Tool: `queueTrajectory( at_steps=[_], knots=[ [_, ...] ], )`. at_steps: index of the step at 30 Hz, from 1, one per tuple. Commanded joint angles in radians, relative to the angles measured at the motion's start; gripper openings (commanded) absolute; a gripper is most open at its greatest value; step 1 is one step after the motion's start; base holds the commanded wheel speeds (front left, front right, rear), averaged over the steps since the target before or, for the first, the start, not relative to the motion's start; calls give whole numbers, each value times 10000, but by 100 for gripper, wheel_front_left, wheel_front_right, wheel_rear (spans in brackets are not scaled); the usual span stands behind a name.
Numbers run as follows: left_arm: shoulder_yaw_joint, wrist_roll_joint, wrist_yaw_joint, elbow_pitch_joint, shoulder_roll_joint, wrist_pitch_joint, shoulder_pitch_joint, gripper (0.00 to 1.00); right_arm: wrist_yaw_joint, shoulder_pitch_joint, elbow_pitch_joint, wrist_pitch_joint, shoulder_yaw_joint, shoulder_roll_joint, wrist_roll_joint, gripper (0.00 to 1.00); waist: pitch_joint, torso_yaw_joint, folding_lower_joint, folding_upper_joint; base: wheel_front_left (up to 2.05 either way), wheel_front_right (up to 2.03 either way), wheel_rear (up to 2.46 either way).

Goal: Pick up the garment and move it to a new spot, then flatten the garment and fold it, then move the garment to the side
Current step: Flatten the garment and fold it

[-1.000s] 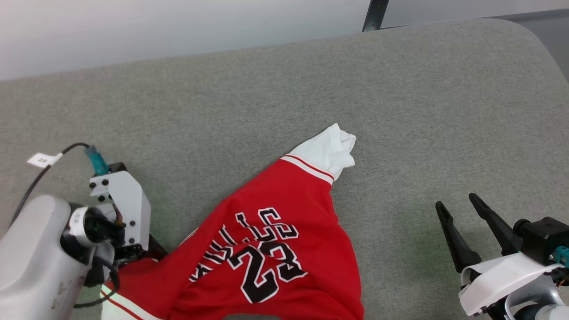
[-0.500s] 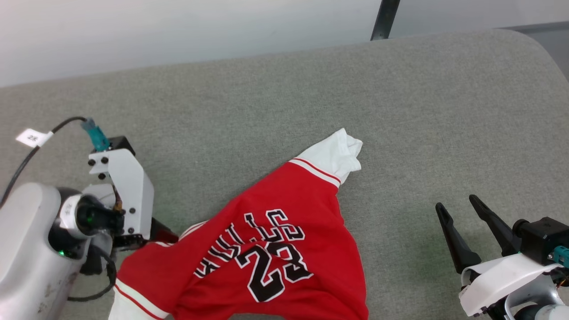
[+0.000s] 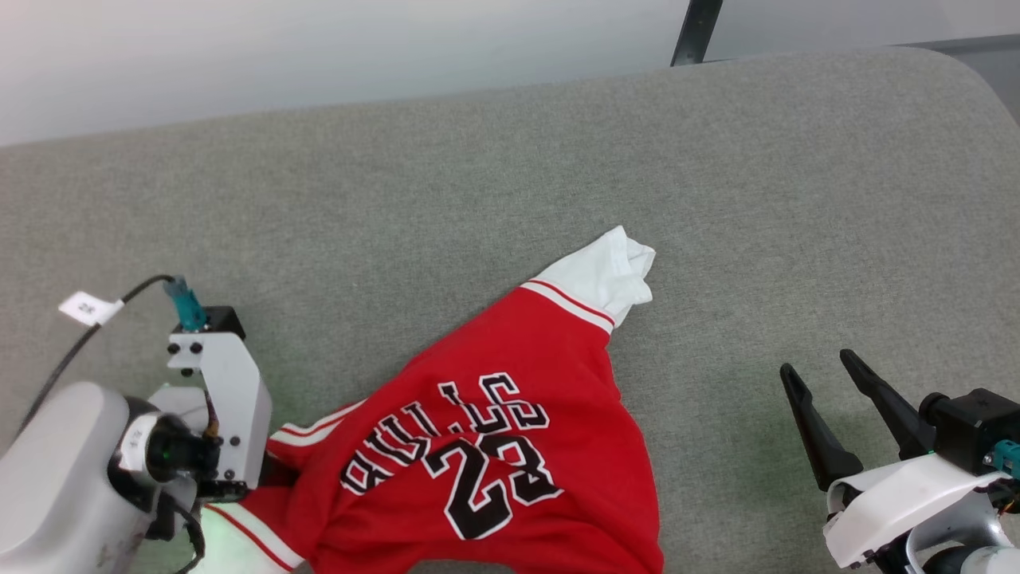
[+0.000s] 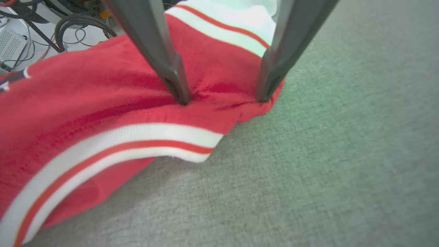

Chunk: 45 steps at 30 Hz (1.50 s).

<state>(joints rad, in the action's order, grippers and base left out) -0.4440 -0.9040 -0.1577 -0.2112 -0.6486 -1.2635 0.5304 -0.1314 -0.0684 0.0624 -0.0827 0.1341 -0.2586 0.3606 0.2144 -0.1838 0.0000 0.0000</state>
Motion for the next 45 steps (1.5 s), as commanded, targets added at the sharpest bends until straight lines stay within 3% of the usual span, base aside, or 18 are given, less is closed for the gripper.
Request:
queueTrajectory(
  at_steps=[1, 4, 5, 6, 7, 12, 28, 35, 44, 45],
  knots=[
    [-49, 85, 174, -455, 150, 230, -90, 100, 15, -73, 34, -1, -1, -39, 15, 100, 93, -21, 0, 0, 0, 0, 0],
    [-112, 15, 370, -1091, 410, 508, -15, 100, 15, -109, 42, -4, 7, -41, 35, 100, 159, -36, 0, 0, 0, 0, 0],
    [-74, -64, 452, -1274, 537, 619, 28, 49, 15, -120, 47, 5, -10, -45, 32, 100, 180, -34, 0, 0, 0, 0, 0],
    [-90, -134, 548, -1420, 630, 674, 79, 21, 15, -126, 46, 12, -28, -43, 29, 100, 193, -28, 0, 0, 0, 0, 0],
    [-123, -118, 650, -1541, 676, 750, 148, 0, 15, -126, 47, 15, -40, -41, 23, 100, 201, -22, 0, 0, 0, 0, 0],
    [63, 29, 1050, -1730, 614, 1255, 733, 0, 15, -92, 13, -9, -123, -55, -19, 100, 128, 52, 0, 0, 0, 0, 0],
    [76, 939, 1772, -895, 97, 2107, 2676, 0, 15, -78, 107, -115, -21, 2, -99, 100, -72, 106, 0, 0, 0, 0, 0],
    [-65, 1481, 2355, -1770, -121, 2892, 3413, 0, 15, -161, 180, -141, 36, 30, -130, 100, 130, -382, 0, 0, 0, 0, 0],
    [-100, 1315, 2447, -4030, 403, 3731, 3065, 0, 15, -251, 181, -31, 79, 60, -74, 100, 490, -718, 0, 0, 0, 0, 0],
    [-46, 1290, 2381, -4240, 444, 3835, 3111, 12, 15, -279, 161, -50, 83, 68, -76, 100, 498, -707, 0, 0, 0, 0, 0]
  ],
)
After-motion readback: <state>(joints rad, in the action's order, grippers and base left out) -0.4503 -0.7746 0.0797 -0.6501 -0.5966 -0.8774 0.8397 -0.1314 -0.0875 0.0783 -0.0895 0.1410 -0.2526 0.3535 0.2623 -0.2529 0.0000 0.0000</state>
